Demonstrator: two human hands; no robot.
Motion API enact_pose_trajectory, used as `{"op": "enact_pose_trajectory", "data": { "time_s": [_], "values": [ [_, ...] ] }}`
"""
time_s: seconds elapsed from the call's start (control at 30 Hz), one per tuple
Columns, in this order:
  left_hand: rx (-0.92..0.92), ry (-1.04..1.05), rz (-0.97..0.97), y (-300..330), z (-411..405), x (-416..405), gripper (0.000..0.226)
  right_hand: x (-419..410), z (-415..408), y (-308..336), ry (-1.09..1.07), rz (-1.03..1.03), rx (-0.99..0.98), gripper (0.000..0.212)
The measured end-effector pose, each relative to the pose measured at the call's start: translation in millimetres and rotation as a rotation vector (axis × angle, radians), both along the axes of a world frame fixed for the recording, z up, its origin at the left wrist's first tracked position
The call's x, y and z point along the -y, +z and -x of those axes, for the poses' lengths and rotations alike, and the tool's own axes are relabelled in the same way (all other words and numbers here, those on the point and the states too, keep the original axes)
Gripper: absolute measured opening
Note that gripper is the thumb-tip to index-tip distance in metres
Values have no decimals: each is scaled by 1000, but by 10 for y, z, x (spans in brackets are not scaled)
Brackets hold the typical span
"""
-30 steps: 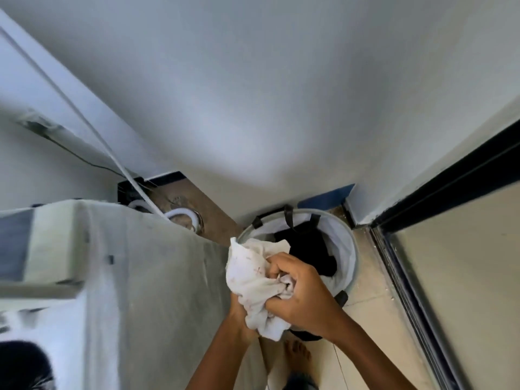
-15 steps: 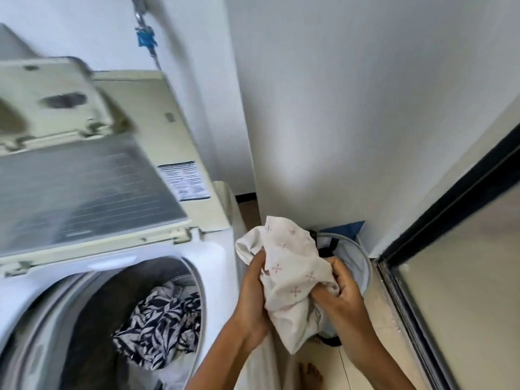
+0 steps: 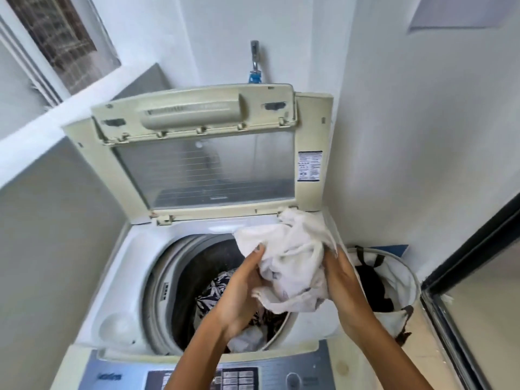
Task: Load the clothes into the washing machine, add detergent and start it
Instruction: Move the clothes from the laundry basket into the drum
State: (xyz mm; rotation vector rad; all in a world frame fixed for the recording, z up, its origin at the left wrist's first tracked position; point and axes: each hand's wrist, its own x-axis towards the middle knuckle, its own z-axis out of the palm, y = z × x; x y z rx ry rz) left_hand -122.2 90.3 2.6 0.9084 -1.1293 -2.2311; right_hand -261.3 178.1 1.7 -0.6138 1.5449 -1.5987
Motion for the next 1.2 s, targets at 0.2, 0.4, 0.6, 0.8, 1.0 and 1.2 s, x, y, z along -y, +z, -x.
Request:
{"op": "enact_pose_trajectory", "data": {
  "time_s": [0.2, 0.4, 0.6, 0.8, 1.0, 1.2],
  "values": [
    [205, 99, 260, 81, -491, 150, 17, 280, -309, 186, 138, -82, 111, 58],
    [202, 356, 224, 87, -716, 407, 17, 492, -420, 322, 153, -32, 126, 10],
    [9, 369, 73, 131, -687, 620, 32, 670, -319, 428, 108, 22, 29, 8],
    [32, 349, 136, 186, -659, 789, 36, 706, -325, 543, 132, 1, -44, 14],
    [65, 403, 195, 306, -719, 859, 33, 770, -471, 496, -16, -111, -508, 45],
    [79, 340, 237, 443, -710, 863, 28, 857, -668, 506, 238, -10, -884, 39]
  ]
}}
